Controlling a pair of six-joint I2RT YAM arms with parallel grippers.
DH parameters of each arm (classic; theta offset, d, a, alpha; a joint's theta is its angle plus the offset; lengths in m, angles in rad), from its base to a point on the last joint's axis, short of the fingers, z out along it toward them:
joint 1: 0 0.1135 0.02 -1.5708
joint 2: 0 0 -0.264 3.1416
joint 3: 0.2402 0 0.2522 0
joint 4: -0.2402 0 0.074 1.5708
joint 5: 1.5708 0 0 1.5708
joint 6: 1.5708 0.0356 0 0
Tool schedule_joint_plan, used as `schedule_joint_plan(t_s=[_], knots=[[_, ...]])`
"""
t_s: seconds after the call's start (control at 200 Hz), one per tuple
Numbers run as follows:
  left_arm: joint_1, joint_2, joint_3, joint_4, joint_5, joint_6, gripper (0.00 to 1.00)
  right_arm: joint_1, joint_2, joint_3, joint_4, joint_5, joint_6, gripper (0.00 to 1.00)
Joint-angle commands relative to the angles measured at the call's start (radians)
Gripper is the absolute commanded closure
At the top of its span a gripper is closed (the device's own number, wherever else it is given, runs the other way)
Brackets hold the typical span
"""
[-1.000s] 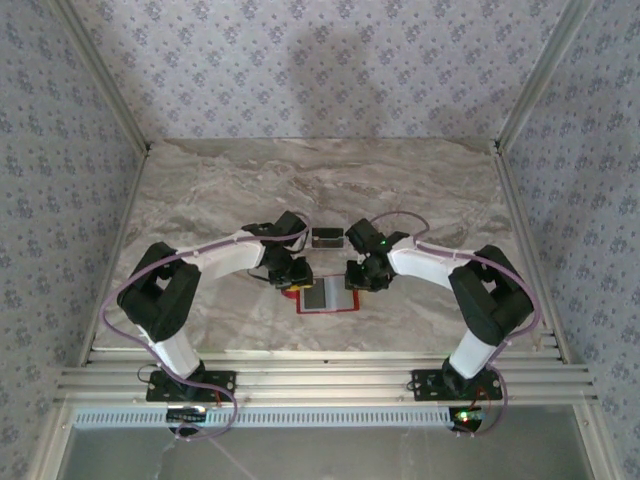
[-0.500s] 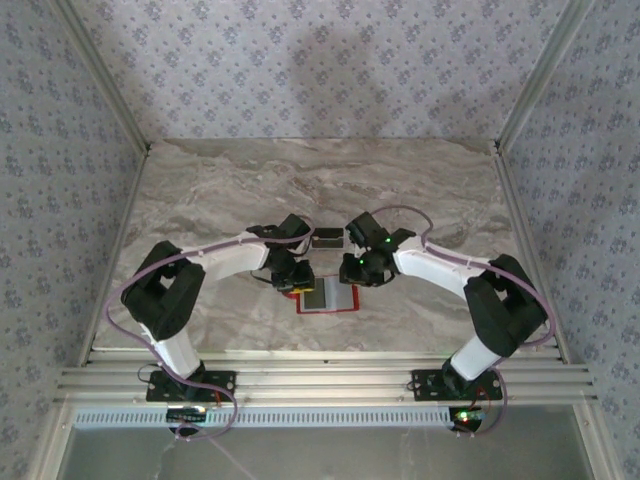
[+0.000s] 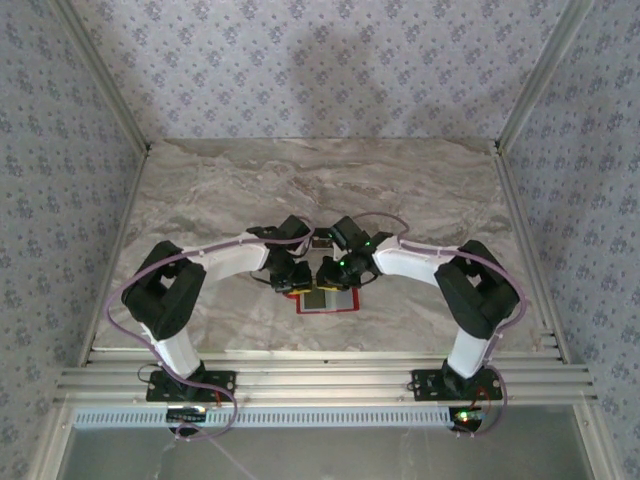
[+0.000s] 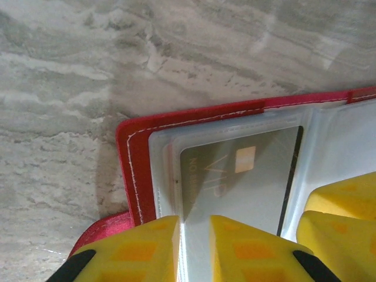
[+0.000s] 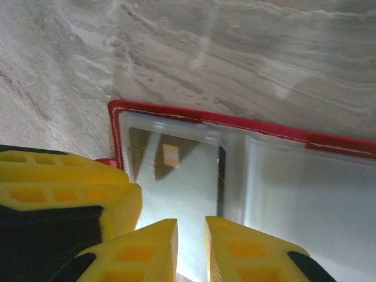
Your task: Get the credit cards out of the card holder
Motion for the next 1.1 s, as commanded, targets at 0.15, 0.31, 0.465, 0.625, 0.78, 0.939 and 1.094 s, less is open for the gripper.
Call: schedule_joint_plan(t_s=[0.15, 0.31, 0.465, 0.625, 0.78, 0.939, 1.094], knots=[[-0.006, 0.021, -0.02, -0.028, -0.009, 0.014, 0.8, 0.012, 0.042, 0.05, -0.028, 0.023, -0.002, 0.79], [-0.005, 0.023, -0.02, -0.027, -0.008, 0.014, 0.8, 0.015, 0.053, 0.058, -0.062, 0.053, -0.018, 0.79], [-0.006, 0.024, -0.017, -0.03, -0.006, 0.016, 0.8, 0.019, 0.054, 0.063, -0.078, 0.07, -0.023, 0.79], [-0.006, 0.024, -0.014, -0.032, -0.006, 0.016, 0.8, 0.024, 0.057, 0.068, -0.09, 0.081, -0.031, 0.79], [-0.005, 0.025, -0.01, -0.035, -0.006, 0.017, 0.8, 0.029, 0.063, 0.067, -0.082, 0.074, -0.03, 0.78], [-0.004, 0.026, -0.01, -0.035, -0.006, 0.017, 0.8, 0.028, 0.072, 0.067, -0.078, 0.072, -0.026, 0.78], [-0.004, 0.027, -0.01, -0.036, -0.006, 0.018, 0.8, 0.031, 0.074, 0.067, -0.075, 0.071, -0.025, 0.77]])
